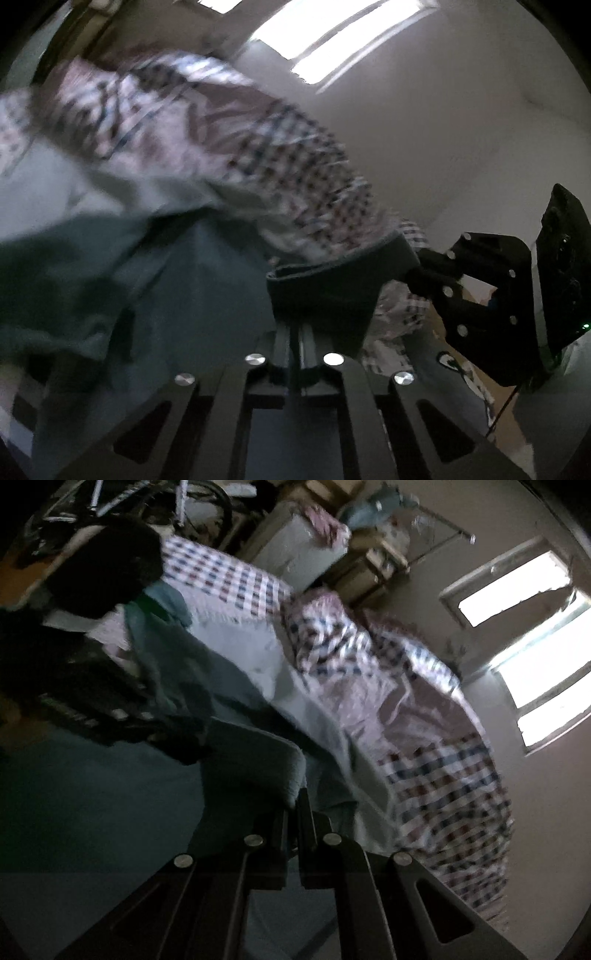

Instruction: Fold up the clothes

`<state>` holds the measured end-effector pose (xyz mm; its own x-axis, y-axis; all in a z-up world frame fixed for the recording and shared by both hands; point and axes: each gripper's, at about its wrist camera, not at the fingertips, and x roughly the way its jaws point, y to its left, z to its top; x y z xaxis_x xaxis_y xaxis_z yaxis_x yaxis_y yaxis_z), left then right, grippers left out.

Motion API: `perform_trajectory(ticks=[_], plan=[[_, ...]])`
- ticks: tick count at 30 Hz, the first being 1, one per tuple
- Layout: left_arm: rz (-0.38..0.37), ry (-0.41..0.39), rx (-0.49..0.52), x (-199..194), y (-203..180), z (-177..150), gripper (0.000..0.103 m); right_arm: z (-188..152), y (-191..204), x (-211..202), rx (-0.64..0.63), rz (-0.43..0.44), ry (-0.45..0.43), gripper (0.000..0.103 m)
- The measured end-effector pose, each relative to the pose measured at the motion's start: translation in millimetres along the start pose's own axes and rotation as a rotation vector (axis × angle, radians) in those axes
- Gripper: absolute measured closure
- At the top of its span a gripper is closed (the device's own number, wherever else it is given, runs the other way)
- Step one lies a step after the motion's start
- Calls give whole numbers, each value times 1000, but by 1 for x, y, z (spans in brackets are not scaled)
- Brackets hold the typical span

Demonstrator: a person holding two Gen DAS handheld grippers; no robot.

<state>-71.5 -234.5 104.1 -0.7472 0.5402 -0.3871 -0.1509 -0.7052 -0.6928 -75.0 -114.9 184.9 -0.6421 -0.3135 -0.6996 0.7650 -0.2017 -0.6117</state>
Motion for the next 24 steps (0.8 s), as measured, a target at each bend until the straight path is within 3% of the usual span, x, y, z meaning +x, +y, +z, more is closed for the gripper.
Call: perform_trajectory(ticks=[5, 10, 12, 15, 17, 19, 21, 24], plan=[[61, 42, -110, 17, 36, -11, 103, 8, 17, 75, 62, 84, 53, 100], [98, 48, -142, 20, 52, -17, 103, 6, 28, 124, 114, 114, 98, 99], [128, 57, -152, 22, 60, -16, 103, 3, 24, 126, 157, 163, 84, 99], [148, 84, -170, 26, 72, -16, 101, 0, 14, 98, 202, 212, -5, 99], [159, 95, -158, 26, 74, -16, 81, -4, 6, 73, 223, 238, -69, 99], [136, 84, -120, 24, 68, -15, 42, -6, -1, 46, 229, 271, -118, 99], [108, 60, -58, 21, 56, -15, 31, -8, -5, 21, 211, 302, -147, 99], [15, 21, 31, 14, 36, -18, 28, -11, -10, -2, 175, 314, -152, 99]])
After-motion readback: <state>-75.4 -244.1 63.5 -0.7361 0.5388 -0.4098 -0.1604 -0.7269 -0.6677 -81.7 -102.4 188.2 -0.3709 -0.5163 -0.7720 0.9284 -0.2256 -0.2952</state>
